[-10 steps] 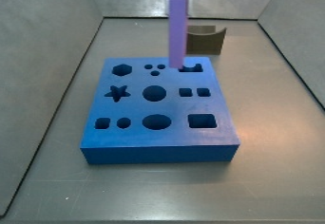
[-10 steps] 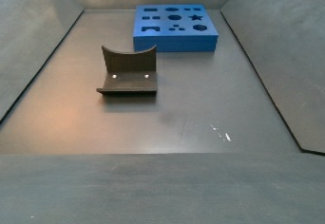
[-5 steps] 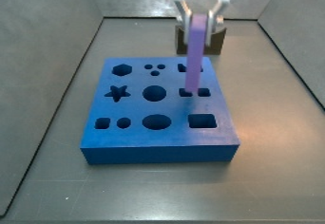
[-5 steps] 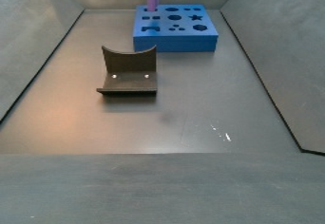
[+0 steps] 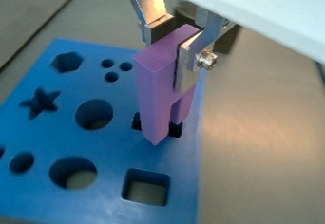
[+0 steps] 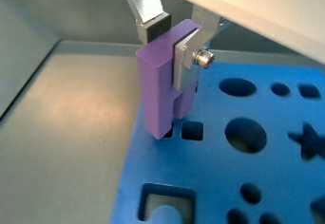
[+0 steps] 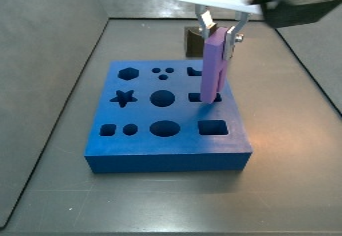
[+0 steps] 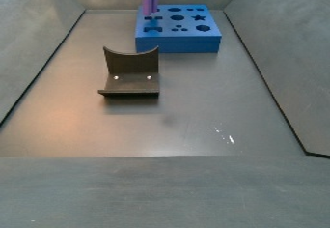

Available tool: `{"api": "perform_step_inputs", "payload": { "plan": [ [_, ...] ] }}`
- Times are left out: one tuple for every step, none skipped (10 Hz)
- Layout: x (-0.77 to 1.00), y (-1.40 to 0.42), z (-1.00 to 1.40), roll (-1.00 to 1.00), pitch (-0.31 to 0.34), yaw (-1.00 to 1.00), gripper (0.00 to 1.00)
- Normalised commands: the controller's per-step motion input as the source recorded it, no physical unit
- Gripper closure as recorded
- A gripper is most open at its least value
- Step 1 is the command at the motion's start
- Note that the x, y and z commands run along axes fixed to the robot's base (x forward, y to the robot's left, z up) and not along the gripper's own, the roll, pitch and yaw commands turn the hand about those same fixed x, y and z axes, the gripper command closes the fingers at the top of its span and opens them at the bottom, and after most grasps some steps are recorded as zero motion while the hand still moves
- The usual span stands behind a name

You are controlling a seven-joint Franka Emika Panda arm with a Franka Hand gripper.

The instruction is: Insert the double-square object.

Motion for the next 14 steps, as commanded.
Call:
{"api": "perform_step_inputs", "payload": {
  "plan": [
    [0.0,0.0,0.0,0.13,0.0,-1.0,1.0],
    [0.0,0.0,0.0,0.15,0.0,-1.0,1.0],
    [0.0,0.0,-0.04,0.18,0.0,-0.97,1.0],
    [0.0,0.0,-0.04,0.19,0.0,-0.97,1.0],
    [0.0,0.0,-0.05,0.19,0.0,-0.97,1.0],
    [0.0,0.0,-0.03,0.18,0.0,-0.99,1.0],
    [0.0,0.0,-0.02,0.18,0.0,-1.0,1.0],
    [-0.03,0.0,-0.07,0.2,0.0,-0.99,1.0],
    [-0.01,0.0,-0.31,0.2,0.0,-0.99,1.0],
    [0.0,0.0,-0.39,0.18,0.0,-1.0,1.0],
    [-0.05,0.0,-0.45,0.08,0.029,-1.0,1.0],
    [0.0,-0.13,-0.45,0.0,0.14,-0.88,1.0],
    [0.09,-0.15,-0.33,-0.06,0.107,-0.77,1.0],
    [0.18,-0.11,-0.37,-0.06,0.136,-0.7,1.0]
  ]
}}
